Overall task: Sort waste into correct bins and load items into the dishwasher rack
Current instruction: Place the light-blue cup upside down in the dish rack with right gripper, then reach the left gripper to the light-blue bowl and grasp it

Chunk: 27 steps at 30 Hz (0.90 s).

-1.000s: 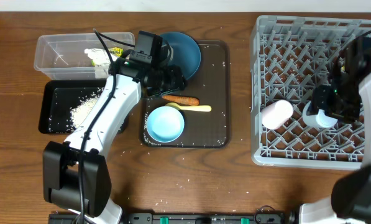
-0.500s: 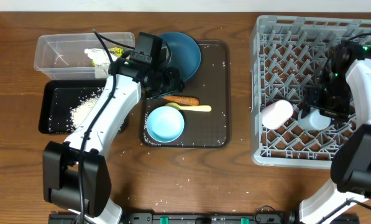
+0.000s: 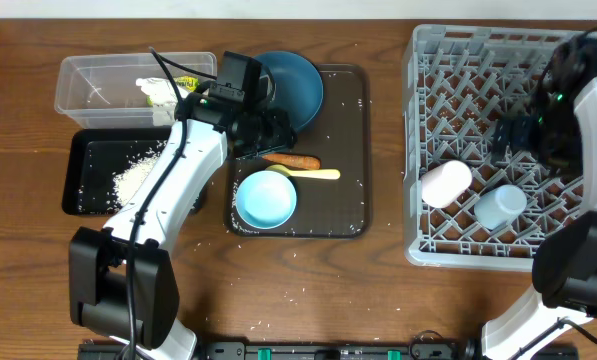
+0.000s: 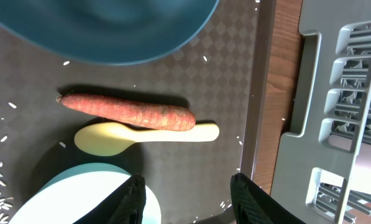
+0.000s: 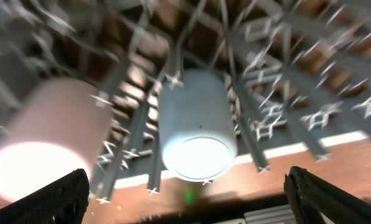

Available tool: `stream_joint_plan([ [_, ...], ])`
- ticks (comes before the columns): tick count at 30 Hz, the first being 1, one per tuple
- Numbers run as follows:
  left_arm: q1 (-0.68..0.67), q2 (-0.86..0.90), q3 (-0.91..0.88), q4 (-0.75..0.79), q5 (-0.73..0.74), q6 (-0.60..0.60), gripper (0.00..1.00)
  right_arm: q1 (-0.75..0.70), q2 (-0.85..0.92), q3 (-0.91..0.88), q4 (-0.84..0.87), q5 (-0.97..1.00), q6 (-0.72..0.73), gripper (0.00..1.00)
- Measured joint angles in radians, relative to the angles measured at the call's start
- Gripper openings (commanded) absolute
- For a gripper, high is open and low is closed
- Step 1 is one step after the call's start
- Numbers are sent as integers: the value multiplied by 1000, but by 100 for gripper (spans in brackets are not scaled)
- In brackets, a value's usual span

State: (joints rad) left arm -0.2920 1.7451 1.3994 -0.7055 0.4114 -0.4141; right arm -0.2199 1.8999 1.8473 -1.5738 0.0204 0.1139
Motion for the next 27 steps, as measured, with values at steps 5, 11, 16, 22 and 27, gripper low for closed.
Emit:
stream_joint_plan([
  [5,0,-1,0,-21,0,10,47,25,-11,171,-18,-71,-30,98],
  [11,0,-71,0,-88,-11,43,47,135,-68,219,37,-234,-83,99],
  [16,-11,-202,3,-252,-84,51,47,235,-74,220,86,-306,-100,99],
  [22,-66,-219,-13,-396,-241,0,47,346,-74,220,143,-331,-103,98],
  [27,-88,-217,-84,-388,-309,-40,47,419,-74,220,178,-335,-103,97],
])
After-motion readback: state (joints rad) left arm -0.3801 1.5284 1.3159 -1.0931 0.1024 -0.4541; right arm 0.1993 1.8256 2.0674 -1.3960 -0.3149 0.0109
